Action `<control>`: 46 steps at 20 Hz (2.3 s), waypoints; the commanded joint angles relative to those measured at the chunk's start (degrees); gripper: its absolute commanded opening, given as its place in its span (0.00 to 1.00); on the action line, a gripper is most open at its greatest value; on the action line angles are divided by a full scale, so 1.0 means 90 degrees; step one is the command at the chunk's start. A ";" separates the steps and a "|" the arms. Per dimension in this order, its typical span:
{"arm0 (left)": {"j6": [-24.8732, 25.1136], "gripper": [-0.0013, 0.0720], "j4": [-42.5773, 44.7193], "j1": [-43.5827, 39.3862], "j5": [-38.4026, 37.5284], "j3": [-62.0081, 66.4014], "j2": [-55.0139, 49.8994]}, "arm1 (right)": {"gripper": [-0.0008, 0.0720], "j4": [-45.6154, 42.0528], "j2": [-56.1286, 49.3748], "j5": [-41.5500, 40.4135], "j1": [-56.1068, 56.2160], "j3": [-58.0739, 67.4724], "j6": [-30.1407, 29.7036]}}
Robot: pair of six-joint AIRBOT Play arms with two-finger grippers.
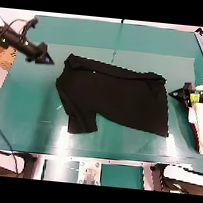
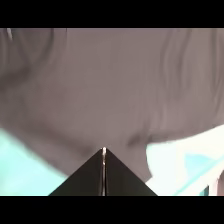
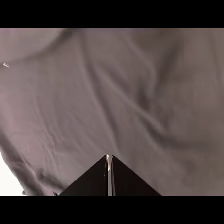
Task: Fold the shirts.
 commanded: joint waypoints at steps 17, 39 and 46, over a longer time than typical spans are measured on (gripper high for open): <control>0.0816 0.48 -0.1557 0.0104 0.4090 -0.5846 0.1460 | 0.04 -0.0265 0.1056 -0.1008 -0.0274 -0.1460 -0.0036; 0.1161 0.72 -0.0131 0.1124 0.2081 -0.5338 0.1838 | 0.03 -0.1855 0.1122 0.0007 -0.0379 -0.1467 0.0629; 0.1542 0.72 -0.0299 0.1263 0.2929 -0.5338 0.1401 | 0.03 -0.1882 0.1163 0.0318 -0.1831 -0.1588 0.0204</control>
